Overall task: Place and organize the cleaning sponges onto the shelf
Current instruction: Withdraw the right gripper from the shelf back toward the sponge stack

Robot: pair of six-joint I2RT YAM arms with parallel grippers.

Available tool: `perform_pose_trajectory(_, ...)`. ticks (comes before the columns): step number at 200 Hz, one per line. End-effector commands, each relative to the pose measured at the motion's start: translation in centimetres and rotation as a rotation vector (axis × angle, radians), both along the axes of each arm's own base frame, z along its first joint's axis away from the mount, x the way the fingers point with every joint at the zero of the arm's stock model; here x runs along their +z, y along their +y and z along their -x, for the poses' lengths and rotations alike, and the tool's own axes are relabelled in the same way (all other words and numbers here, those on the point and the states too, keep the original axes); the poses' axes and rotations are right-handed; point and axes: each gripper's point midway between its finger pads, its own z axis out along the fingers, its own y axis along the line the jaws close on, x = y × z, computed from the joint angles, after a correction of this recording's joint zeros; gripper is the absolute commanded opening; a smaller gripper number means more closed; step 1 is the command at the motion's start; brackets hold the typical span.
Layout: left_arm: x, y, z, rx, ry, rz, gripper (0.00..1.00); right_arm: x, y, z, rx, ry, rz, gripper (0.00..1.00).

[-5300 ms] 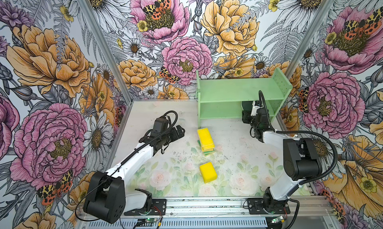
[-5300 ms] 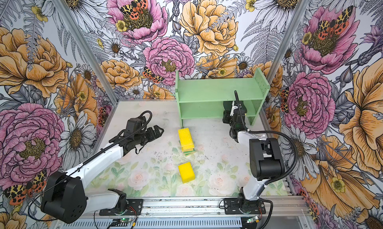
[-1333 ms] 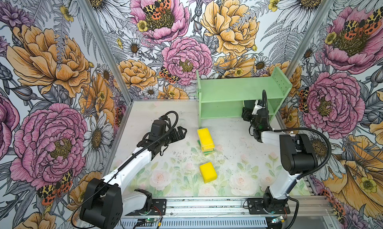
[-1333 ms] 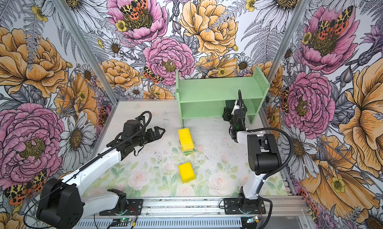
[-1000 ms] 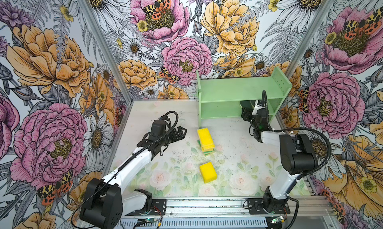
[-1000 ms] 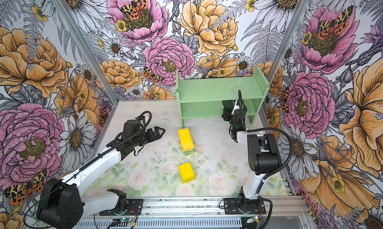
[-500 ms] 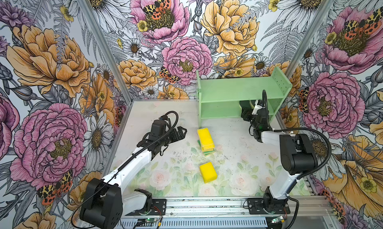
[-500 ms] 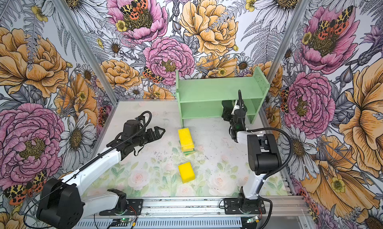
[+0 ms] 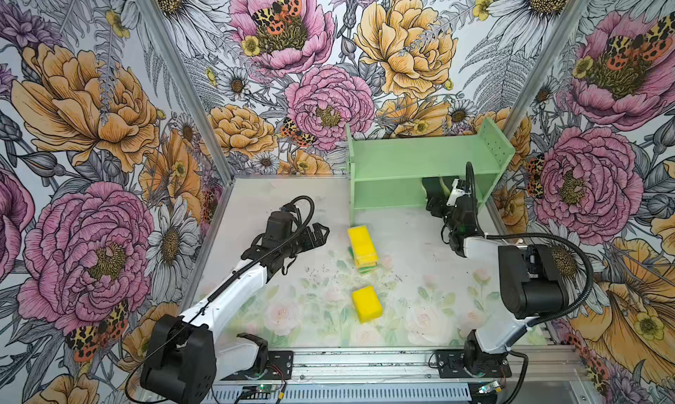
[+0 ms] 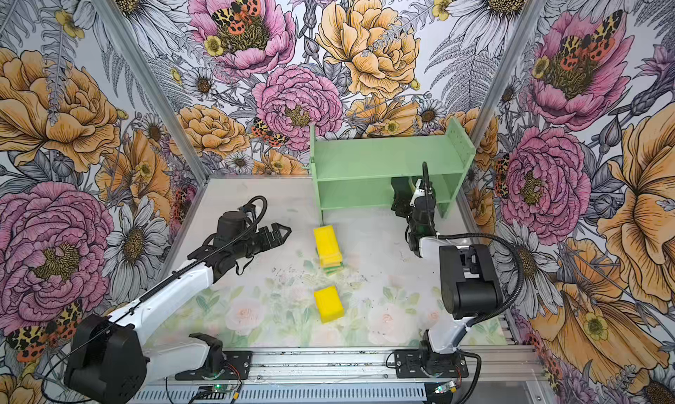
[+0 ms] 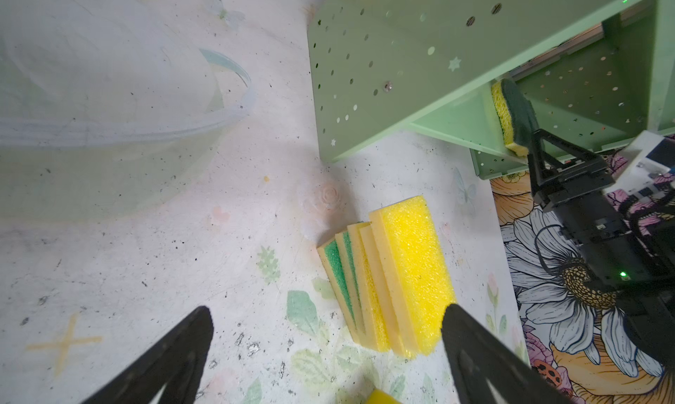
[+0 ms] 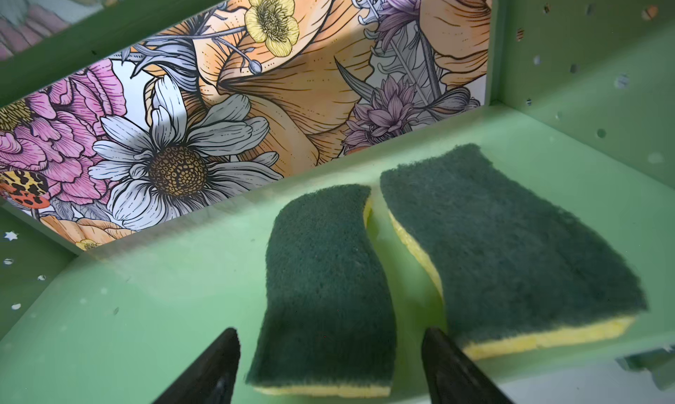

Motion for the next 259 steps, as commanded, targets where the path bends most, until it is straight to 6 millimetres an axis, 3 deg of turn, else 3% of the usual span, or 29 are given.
perform_pose_trajectory(1, 1.5, -0.3, 0.3, -0.019, -0.042, 0.007, 0.99, 1.3, 0.5, 1.1, 0.01, -0.018, -0.015, 0.8)
perform_pose_trajectory(35, 1.6, -0.3, 0.4, -0.018, -0.036, 0.015, 0.99, 2.4, 1.7, 3.5, 0.049, 0.01, -0.036, 0.81)
perform_pose_trajectory(64, 1.7, -0.4, 0.4, -0.016, -0.023, 0.025, 0.99, 3.7, 4.8, 6.5, 0.13, 0.154, 0.05, 0.82)
perform_pose_trajectory(93, 2.2, -1.0, 0.4, -0.033, -0.017, 0.056, 0.99, 7.2, 7.3, 10.2, 0.229, 0.168, 0.089, 0.86)
perform_pose_trajectory(119, 2.6, -1.1, 0.5, -0.026, -0.013, 0.073, 0.99, 11.0, 7.2, 13.3, 0.227, 0.095, 0.023, 0.93)
perform_pose_trajectory(146, 2.5, -0.9, 0.8, -0.006, 0.004, 0.077, 0.99, 12.3, 7.3, 15.7, 0.236, 0.05, -0.063, 0.97)
perform_pose_trajectory(175, 2.5, -1.0, 1.1, 0.0, 0.027, 0.094, 0.99, 10.6, 8.4, 17.0, 0.293, 0.092, -0.134, 0.97)
perform_pose_trajectory(228, 1.8, -1.4, 1.7, 0.026, 0.062, 0.107, 0.99, 3.1, 11.7, 18.3, 0.388, 0.296, -0.164, 1.0)
perform_pose_trajectory(259, 1.5, -1.9, 2.0, 0.04, 0.076, 0.11, 0.99, 0.4, 13.8, 19.0, 0.447, 0.343, -0.101, 1.0)
